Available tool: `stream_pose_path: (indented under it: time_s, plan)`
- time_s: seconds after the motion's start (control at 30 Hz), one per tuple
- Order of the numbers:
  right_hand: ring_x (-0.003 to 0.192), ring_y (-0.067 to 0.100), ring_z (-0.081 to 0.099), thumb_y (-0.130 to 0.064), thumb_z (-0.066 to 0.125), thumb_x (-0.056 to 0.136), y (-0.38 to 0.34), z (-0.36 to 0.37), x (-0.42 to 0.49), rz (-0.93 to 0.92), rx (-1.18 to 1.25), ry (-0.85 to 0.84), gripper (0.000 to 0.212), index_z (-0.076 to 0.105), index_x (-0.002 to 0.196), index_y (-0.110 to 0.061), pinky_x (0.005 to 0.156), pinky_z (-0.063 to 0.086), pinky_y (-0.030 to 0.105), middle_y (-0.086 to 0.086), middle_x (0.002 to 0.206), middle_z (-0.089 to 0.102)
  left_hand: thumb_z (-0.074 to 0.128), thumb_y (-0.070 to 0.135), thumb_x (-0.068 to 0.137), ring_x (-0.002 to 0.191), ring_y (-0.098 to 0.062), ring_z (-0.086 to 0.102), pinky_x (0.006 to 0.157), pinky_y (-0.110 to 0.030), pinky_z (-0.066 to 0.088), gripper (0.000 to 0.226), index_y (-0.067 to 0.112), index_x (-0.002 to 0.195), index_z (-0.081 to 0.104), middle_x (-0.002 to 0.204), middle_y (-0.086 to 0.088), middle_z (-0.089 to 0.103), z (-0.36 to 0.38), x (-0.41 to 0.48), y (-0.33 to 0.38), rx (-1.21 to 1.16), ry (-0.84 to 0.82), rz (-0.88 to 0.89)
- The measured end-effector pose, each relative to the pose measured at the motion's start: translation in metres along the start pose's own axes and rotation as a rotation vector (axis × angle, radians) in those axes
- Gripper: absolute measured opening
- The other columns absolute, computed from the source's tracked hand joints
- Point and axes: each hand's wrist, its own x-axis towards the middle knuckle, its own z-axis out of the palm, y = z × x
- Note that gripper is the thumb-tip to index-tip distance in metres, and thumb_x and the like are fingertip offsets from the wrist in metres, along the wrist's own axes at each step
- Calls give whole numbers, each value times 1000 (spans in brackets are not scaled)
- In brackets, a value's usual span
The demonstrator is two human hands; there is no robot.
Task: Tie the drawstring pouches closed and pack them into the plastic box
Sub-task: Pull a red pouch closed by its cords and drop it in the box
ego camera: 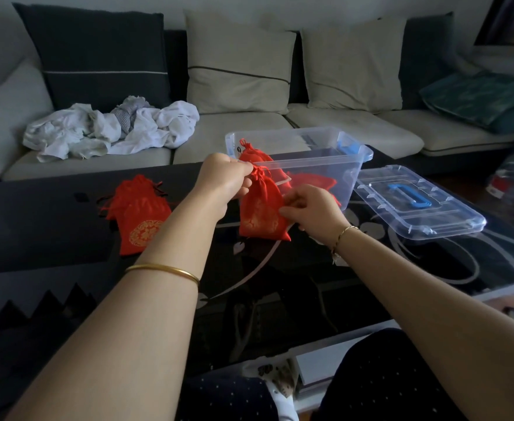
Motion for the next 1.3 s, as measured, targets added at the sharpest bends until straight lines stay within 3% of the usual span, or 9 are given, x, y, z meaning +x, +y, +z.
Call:
stream_pose_path:
  time_s: [0.13,0.3,0.43,0.6,0.73,0.87,1.1,1.17,1.3]
  plan:
    - [78,22,68,-7,61,84,-2,-13,2,-55,23,51,12,66,79,-17,80,55,42,5,86,70,55,10,92,61,-13,53,70,-29,49,20,11,72,56,67,-4,58,8,-1,9,-31,-5,50]
    - [83,19,59,-6,55,87,-22,-40,23,-69,79,180,15,68,96,-5,82,51,36,3,88,64,52,7,93,54,-11,52,53,-21,45,19,10,74,56,65,-5,56,15,8,29,-200,17,55]
    - [75,22,52,-2,52,85,-35,-68,67,-55,73,281,17,66,93,5,69,45,33,14,82,60,51,5,92,58,-14,55,62,-27,47,20,10,73,54,67,-6,56,22,28,43,-212,56,15]
    - [86,22,53,-7,48,87,-35,-95,130,56,-60,378,25,68,102,-5,69,34,20,9,92,59,49,-3,89,55,-14,49,53,-22,43,23,10,71,53,48,-3,56,30,50,46,-198,73,-10]
    - [83,23,57,-12,48,90,-25,-97,157,152,-168,265,23,66,103,-8,70,35,21,13,90,62,46,-5,88,56,-16,50,57,-24,45,25,10,69,53,66,-9,53,31,64,40,-117,75,-13]
    - [99,30,59,-9,50,89,-16,-77,166,185,-380,43,29,62,114,-2,50,32,20,18,102,62,46,-5,89,58,-16,51,61,-26,47,25,11,71,54,67,-9,54,30,77,29,-81,85,-13]
    - [87,25,53,2,57,84,-28,-70,150,252,-763,-167,22,53,63,-5,53,37,27,9,64,49,46,1,91,61,-13,53,64,-27,47,15,10,90,57,70,-3,55,16,81,17,-100,214,52]
    - [97,28,60,-1,58,84,-39,-66,146,137,-685,-74,7,63,83,3,64,43,27,16,87,64,44,4,91,64,-12,53,64,-25,47,20,10,104,57,75,-2,56,5,78,11,-100,276,62]
    - [108,29,60,-6,59,86,-77,-34,121,-61,-506,-60,26,66,109,-1,89,49,31,16,113,66,44,10,90,78,-18,62,71,-32,54,23,5,108,59,90,-6,62,-24,67,-19,-57,390,44]
